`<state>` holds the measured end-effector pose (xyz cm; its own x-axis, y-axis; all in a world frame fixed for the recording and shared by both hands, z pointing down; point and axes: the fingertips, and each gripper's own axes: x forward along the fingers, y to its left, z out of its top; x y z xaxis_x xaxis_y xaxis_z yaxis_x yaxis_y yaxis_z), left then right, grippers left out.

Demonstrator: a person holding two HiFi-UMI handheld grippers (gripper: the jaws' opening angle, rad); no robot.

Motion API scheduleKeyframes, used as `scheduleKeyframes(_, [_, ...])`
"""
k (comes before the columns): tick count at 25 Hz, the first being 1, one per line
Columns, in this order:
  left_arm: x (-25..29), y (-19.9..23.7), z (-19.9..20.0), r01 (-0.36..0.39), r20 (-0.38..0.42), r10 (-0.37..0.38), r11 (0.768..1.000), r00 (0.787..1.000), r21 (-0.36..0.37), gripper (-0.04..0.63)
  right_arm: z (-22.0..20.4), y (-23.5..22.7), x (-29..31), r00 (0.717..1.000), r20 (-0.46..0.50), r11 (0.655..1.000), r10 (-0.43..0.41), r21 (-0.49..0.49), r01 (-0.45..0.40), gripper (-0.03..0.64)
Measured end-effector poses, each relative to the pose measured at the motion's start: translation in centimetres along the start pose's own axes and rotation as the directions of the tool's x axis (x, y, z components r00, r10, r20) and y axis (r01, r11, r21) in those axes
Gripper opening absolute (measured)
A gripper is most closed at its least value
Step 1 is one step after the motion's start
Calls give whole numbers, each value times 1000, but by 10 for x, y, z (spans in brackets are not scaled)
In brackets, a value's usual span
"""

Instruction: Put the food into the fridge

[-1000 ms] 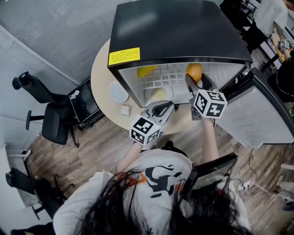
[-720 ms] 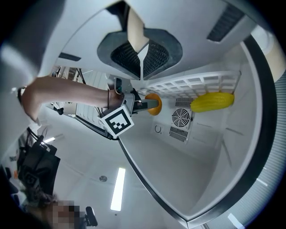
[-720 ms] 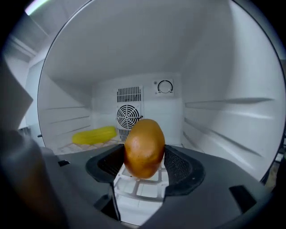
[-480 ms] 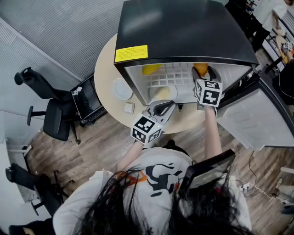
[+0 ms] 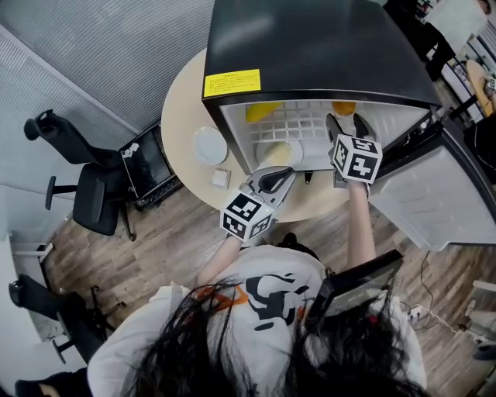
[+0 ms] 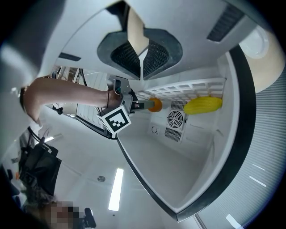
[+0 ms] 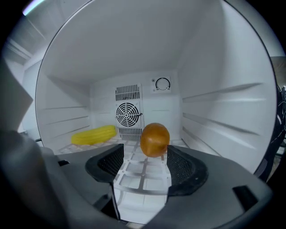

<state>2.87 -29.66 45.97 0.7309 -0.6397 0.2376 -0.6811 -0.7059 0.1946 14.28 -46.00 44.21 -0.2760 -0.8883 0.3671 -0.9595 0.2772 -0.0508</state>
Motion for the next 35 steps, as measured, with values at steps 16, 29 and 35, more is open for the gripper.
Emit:
scheduleKeyframes(16, [-33,-5,-9,49,1,-49,999,999,4,15,-16,48,-70,994,93,975,52,209,-71,291])
scheduleKeyframes(29, [-84,-3,-14,54,39,-53,999,998,-9,15,-65,114,-121,994,72,945,88,310,-106,287])
scheduleKeyframes(35, [-116,-9,-28,85,27,-85,996,996,-11,15,-94,149,-153,997,54,940,60,332,-75,204])
